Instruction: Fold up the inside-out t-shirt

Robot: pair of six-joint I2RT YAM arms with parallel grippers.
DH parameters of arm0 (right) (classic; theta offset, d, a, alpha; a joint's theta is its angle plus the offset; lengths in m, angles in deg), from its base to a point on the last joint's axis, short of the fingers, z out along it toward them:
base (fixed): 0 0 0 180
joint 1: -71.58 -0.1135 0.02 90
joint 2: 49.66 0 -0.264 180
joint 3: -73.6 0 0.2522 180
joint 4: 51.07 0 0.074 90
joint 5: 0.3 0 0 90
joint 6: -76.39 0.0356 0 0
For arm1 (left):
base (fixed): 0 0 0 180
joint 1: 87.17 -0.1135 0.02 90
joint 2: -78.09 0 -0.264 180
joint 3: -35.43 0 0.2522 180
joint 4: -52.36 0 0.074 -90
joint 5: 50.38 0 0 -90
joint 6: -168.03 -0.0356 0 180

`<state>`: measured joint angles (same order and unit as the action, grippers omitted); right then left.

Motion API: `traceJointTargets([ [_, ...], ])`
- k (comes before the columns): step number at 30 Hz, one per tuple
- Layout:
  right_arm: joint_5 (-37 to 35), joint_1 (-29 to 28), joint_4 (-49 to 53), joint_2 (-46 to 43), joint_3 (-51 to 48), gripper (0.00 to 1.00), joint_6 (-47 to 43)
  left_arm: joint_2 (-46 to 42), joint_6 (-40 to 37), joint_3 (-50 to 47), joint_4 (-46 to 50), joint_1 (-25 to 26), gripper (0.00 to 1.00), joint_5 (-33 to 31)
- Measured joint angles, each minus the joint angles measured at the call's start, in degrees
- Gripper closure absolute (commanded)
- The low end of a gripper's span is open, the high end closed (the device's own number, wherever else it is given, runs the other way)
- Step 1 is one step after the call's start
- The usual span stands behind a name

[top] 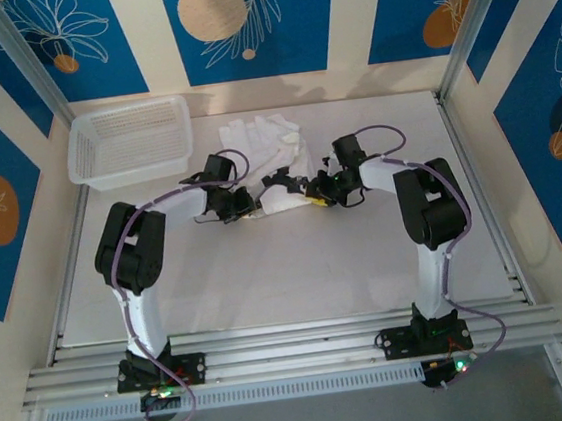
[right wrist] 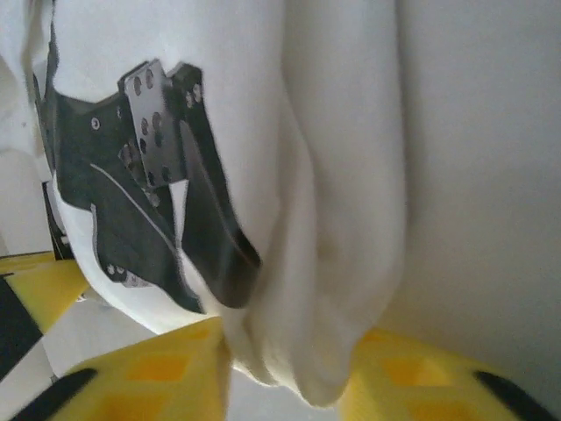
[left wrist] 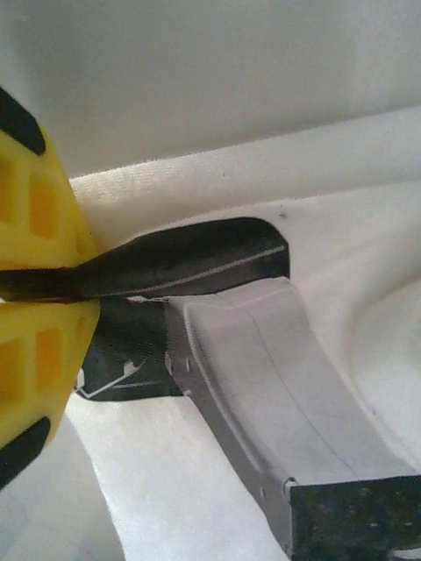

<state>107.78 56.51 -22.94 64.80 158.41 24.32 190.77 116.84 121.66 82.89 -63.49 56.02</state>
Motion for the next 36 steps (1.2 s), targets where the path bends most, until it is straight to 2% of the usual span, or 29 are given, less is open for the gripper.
traceJointTargets([
  [5,-1.8,0.0,-1.2,-5.0,-4.9,1.00,0.2,-2.5,-0.6,-4.8,-1.3,-0.2,1.00,1.1],
  [10,-2.6,-1.5,-1.9,-24.1,-22.6,1.00,2.0,-12.1,-0.1,-16.4,-3.1,0.6,1.00,6.4],
  [11,-2.7,-1.9,-1.8,-28.7,-26.7,1.00,2.9,-14.6,0.3,-19.1,-3.5,1.1,0.95,7.3],
  [12,-2.7,-2.3,-1.6,-33.5,-30.7,0.91,4.0,-17.4,1.2,-21.8,-3.7,2.0,0.79,8.1],
  [13,-2.7,-2.8,-1.0,-38.5,-34.8,0.70,5.1,-20.0,1.9,-24.2,-3.7,3.2,0.59,8.5],
  [14,-3.2,-3.3,0.0,-42.5,-37.8,0.57,6.0,-22.0,2.6,-25.8,-3.5,4.5,0.47,8.3],
  [15,-3.8,-3.7,1.7,-46.6,-40.6,0.47,6.7,-24.4,3.3,-27.5,-2.7,5.8,0.39,8.3],
  [16,-4.5,-4.2,4.1,-50.1,-42.4,0.43,7.1,-26.4,4.5,-28.8,-1.8,7.0,0.35,8.0],
  [19,-5.5,-4.3,9.8,-54.8,-42.3,0.42,7.2,-30.0,6.3,-29.5,0.6,9.4,0.35,7.0],
  [22,-6.8,-3.4,13.3,-54.4,-38.3,0.42,7.0,-31.6,6.8,-28.2,2.4,9.6,0.35,5.7],
  [26,-9.8,-1.4,14.4,-50.0,-30.9,0.42,6.6,-29.9,7.2,-24.1,2.4,9.7,0.39,5.7],
  [31,-13.2,2.2,14.7,-46.0,-27.2,0.40,5.7,-24.9,7.5,-20.0,2.2,11.8,0.41,6.0],
  [34,-13.1,3.7,13.6,-42.7,-26.4,0.42,4.7,-21.4,8.1,-17.9,1.9,13.9,0.45,6.1],
  [36,-12.5,3.7,13.0,-39.2,-25.2,0.47,4.1,-19.7,8.9,-17.3,1.2,14.8,0.49,6.1],
])
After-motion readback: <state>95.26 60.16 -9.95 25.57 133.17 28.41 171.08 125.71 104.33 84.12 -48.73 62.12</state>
